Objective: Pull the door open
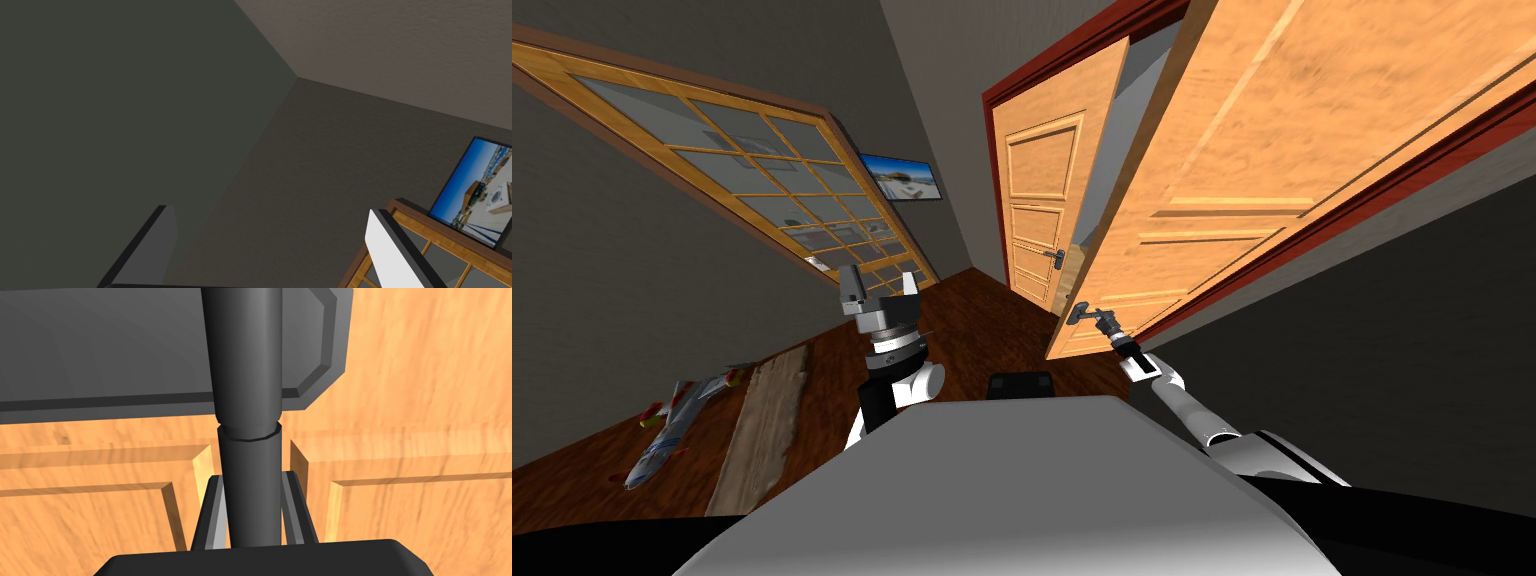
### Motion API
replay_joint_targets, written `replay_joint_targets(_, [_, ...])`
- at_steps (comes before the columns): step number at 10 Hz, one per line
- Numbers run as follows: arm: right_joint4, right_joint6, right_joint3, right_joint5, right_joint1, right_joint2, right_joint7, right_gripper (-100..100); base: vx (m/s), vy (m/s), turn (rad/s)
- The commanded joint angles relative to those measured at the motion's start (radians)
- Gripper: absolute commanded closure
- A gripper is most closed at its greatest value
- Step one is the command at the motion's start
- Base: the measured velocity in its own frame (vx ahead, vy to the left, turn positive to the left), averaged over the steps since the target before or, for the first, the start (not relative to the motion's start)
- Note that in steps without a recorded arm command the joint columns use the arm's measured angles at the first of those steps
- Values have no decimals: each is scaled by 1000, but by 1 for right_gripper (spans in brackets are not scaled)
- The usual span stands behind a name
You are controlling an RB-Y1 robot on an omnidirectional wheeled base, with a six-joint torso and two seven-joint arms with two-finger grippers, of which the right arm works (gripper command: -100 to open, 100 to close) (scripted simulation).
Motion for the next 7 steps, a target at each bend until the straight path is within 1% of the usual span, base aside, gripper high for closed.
replay_joint_targets(1, [-3,-3,3,2,-2,3,1,100,1,-5,-14])
replay_joint_targets(2, [-5,-28,12,1,16,-14,-10,100,0,0,0])
replay_joint_targets(4, [-9,-54,22,2,31,-28,-20,100,1,-5,-15])
replay_joint_targets(7, [-9,-54,22,2,31,-28,-20,100,0,2,6])
